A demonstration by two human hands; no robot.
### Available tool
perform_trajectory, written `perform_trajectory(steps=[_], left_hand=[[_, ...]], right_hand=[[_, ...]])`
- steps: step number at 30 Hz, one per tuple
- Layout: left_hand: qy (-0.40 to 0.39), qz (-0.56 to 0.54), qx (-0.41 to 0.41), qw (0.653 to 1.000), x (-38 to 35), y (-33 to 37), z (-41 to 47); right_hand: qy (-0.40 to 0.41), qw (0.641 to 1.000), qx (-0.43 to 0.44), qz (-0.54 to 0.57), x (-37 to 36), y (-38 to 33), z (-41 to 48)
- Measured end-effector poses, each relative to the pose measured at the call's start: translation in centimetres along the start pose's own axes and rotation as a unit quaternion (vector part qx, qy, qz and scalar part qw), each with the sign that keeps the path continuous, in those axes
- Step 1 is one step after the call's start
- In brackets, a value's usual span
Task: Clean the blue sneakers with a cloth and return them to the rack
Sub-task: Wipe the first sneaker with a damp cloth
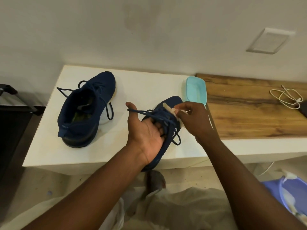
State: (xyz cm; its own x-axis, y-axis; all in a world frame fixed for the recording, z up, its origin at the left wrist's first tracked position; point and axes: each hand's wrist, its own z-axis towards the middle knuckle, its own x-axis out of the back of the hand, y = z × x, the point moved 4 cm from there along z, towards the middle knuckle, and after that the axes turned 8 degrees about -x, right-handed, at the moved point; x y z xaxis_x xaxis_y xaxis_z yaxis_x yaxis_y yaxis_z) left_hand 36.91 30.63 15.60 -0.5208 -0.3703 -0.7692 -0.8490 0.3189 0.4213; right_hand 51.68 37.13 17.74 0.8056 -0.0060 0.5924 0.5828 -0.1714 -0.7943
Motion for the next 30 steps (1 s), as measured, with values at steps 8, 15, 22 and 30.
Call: perform_trajectory(steps=[8,15,22,30], left_hand=[[-0.001,-0.005,0.026,1.0,0.4,-0.1,0.6],[0.005,-0.004,0.025,1.0,0.2,0.3,0.4],[-0.003,-0.008,0.026,1.0,0.2,-0.2,0.4],[-0.042,-0.024,0.024,0.999,0.2,-0.1,0.4]], right_hand=[[-0.002,1.0,-0.018,-0.023,-0.7,0.2,-0.2],[-0.085,0.993,0.073,-0.027,-1.2,-1.7,-1.8],[0.087,0.994,-0.036,-0.054,-0.4,1.5,0.9],[-0.054,0.995,0.045,-0.07,-0.7,-0.2,0.8]])
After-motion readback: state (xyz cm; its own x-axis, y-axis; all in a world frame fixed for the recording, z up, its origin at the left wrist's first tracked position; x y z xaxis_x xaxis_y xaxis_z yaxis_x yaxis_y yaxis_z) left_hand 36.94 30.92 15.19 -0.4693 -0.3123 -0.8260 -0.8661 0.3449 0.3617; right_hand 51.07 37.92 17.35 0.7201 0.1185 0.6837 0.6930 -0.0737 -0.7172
